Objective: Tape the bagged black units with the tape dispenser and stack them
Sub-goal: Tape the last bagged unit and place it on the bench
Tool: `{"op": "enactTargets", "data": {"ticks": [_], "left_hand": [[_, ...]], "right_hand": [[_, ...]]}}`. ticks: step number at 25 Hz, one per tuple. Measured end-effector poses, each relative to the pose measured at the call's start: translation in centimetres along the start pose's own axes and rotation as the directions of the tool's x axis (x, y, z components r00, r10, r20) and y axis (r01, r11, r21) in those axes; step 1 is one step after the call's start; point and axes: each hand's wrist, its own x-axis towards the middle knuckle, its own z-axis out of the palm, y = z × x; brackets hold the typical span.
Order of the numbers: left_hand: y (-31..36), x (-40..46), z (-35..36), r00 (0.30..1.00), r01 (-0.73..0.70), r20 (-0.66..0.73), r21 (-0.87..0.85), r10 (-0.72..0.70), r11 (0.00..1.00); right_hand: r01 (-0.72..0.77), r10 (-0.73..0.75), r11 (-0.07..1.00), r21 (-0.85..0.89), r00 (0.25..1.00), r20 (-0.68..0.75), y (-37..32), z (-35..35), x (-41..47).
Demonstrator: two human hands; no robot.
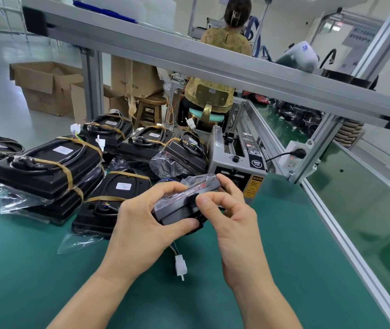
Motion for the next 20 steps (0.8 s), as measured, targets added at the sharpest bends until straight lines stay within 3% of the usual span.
{"op": "enactTargets", "data": {"ticks": [10,16,20], "left_hand": [[-0.06,-0.23,0.21,1.000,-0.020,-0.007,0.025,0.020,0.999],[-0.23,-0.17,0.23,1.000,-0.025,-0.012,0.036,0.025,0.999],[-0.11,-0.18,0.18,1.000,-0.028,-0.013,0.027,0.028,0.999]], "right_hand": [[0.032,-0.037,0.996,-0.080,0.998,-0.060,0.49,0.36,0.19],[0.004,-0.001,0.998,0.062,0.999,-0.044,0.67,0.45,0.09],[0.009,-0.006,0.999,0.051,0.998,-0.055,0.62,0.65,0.10]]}}
